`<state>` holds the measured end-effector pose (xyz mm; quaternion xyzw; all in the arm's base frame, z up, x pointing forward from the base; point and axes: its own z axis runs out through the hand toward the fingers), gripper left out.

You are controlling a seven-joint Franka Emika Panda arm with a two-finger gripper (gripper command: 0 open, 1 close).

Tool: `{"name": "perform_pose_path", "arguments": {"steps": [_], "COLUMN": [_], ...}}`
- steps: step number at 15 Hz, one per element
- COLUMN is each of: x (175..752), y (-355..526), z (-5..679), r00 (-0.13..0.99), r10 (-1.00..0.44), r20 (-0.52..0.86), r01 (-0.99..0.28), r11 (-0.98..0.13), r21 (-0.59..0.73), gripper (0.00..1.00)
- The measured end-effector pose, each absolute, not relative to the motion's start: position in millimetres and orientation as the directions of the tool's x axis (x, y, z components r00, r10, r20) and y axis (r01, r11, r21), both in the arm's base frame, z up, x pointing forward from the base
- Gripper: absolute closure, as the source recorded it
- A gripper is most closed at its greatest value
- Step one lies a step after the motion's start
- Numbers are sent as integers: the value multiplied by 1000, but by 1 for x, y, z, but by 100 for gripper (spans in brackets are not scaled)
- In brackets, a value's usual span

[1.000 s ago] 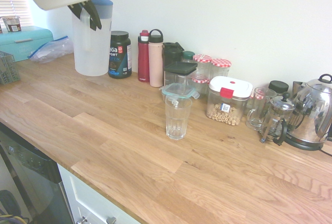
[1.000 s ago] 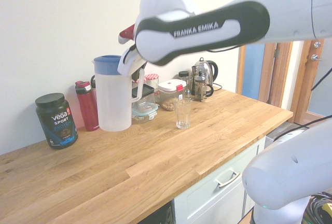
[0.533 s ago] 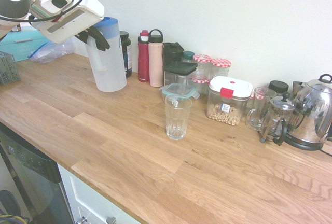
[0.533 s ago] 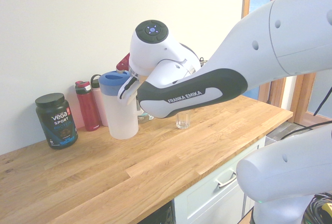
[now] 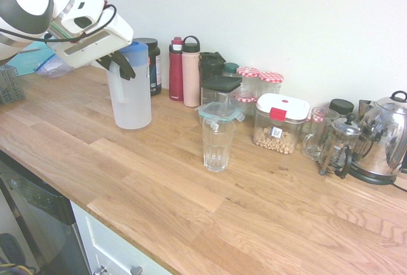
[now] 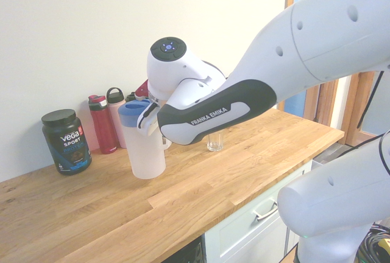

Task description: Pour me some water

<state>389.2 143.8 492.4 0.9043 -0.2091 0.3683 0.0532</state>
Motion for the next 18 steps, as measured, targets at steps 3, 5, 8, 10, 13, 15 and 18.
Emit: {"name": "perform_pose_path", "arguments": {"steps": [3, 5, 8, 10, 13, 15, 18], "x": [400, 403, 406, 409, 411, 413, 415], "y": [149, 152, 156, 158, 161, 159, 157], "z": [483, 476, 467, 462, 453, 453, 455], "r00": [638, 640, 624, 608, 613, 612, 610], "r10": [-348, -342, -339, -347, -367, -373, -381], "r20": [687, 689, 704, 714, 700, 697, 695], "r01": [-421, -422, -427, -435, -447, -451, -456], "r11": [-905, -905, -902, -898, -891, -889, -886], "r21": [-67, -58, -56, -66, -76, -80, -86], "gripper": [100, 100, 100, 0, 0, 0, 0]}}
